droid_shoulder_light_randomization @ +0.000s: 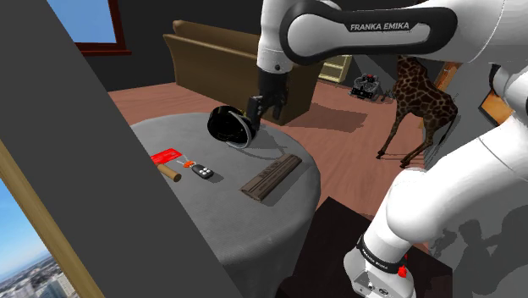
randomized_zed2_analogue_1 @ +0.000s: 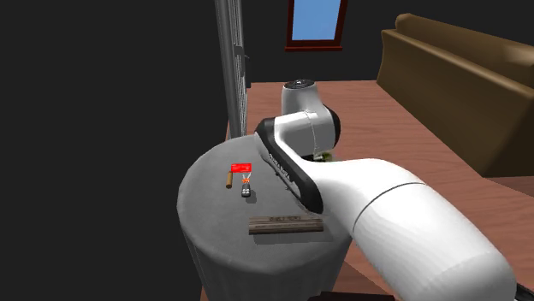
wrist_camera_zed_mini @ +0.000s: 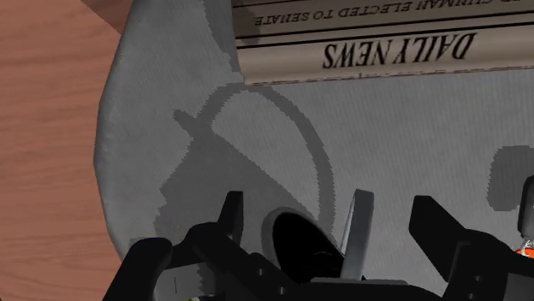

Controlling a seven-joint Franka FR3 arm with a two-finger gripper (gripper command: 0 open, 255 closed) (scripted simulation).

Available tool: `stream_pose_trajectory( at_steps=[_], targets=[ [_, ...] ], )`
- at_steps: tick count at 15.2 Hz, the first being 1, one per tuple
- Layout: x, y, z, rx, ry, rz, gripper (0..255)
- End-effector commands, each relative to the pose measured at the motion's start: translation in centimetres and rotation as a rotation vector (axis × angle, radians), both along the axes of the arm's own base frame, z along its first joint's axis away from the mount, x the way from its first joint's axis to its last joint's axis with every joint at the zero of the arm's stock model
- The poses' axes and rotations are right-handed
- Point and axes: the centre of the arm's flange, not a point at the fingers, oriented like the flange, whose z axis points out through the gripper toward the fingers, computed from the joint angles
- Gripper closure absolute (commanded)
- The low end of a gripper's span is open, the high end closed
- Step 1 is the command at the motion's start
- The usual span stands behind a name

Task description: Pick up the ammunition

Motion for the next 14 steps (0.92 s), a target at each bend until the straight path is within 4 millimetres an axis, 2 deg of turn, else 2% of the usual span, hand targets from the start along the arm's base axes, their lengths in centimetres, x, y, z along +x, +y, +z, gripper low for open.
stream_pose_trajectory(
  at_steps=[1,14],
  targets=[
    [1.0,2.5,-0.5,0.002,0.012,0.007,0],
    [8.3,17.9,-4.1,0.010,0.087,0.058,0]
  ],
)
